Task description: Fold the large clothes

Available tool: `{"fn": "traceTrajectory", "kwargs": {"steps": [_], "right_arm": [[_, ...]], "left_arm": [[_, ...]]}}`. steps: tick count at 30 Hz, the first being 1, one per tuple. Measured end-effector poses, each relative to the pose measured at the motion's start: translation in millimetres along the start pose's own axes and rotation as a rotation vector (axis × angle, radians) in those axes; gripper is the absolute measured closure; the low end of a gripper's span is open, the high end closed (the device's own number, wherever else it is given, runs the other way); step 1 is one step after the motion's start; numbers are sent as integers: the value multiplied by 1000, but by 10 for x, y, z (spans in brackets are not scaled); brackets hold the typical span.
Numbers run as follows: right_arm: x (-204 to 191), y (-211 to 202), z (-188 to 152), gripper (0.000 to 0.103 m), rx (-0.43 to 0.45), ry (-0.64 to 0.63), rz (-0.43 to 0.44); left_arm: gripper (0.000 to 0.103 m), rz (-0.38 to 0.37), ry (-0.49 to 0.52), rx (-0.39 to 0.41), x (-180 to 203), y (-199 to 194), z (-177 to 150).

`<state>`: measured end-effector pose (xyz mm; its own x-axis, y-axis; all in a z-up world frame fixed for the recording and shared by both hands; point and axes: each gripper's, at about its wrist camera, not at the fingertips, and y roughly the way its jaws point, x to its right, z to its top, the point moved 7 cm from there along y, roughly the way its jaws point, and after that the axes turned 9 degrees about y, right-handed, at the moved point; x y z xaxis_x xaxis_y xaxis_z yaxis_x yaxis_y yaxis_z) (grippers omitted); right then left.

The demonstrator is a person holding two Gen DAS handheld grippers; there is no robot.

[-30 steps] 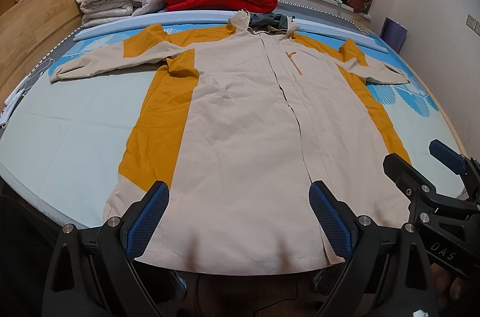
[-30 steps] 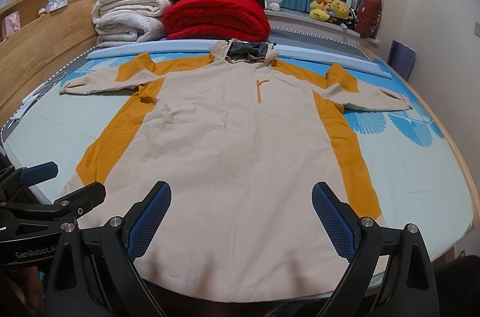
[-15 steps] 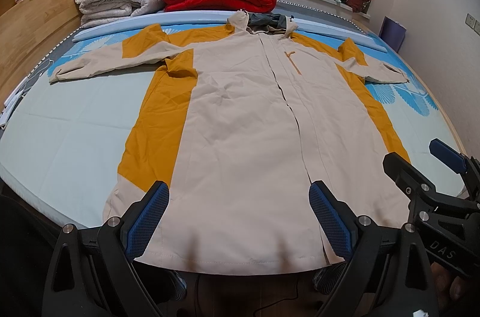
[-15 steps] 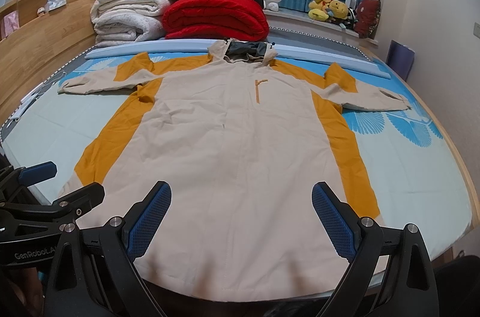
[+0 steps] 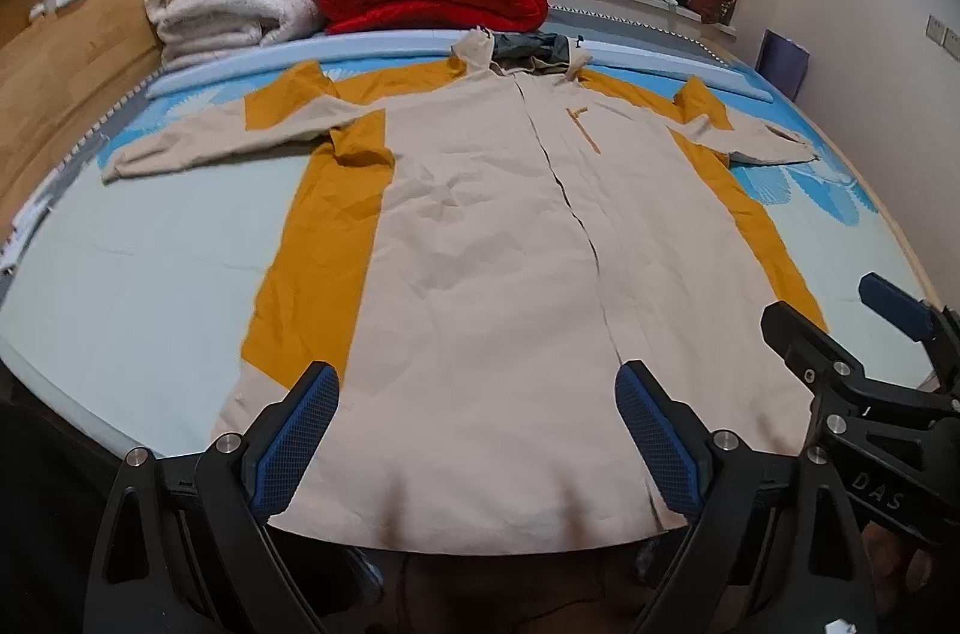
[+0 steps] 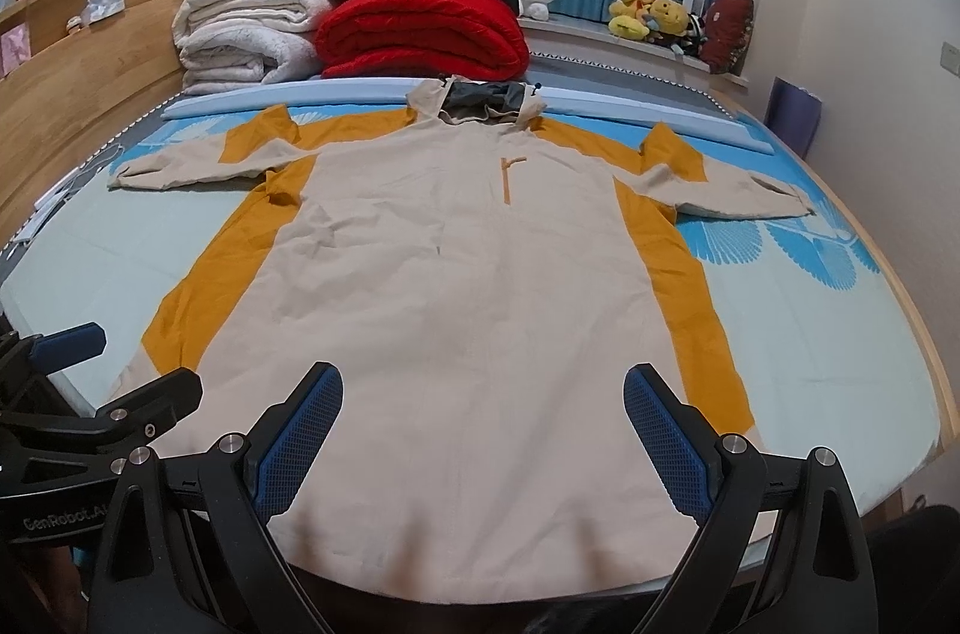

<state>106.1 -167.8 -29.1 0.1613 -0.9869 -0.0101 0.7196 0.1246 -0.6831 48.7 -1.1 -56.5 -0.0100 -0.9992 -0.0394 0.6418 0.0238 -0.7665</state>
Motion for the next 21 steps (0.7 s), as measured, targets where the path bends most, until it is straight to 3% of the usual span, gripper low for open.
{"fn": "traceTrajectory", "kwargs": {"steps": [6, 14, 18, 21], "right_arm": [[-23, 0, -12, 9, 9, -8, 6], [-97, -16, 4, 18, 22, -15, 16], [-102, -31, 37, 22, 12, 21, 52], [-109, -72, 69, 34, 16, 41, 77]], "left_arm": [[27, 22, 55, 23, 53, 1, 16], [27, 53, 72, 27, 25, -1, 9], [27, 77, 47, 60, -16, -231, 130], [26, 71, 18, 145, -22, -549, 290]]}}
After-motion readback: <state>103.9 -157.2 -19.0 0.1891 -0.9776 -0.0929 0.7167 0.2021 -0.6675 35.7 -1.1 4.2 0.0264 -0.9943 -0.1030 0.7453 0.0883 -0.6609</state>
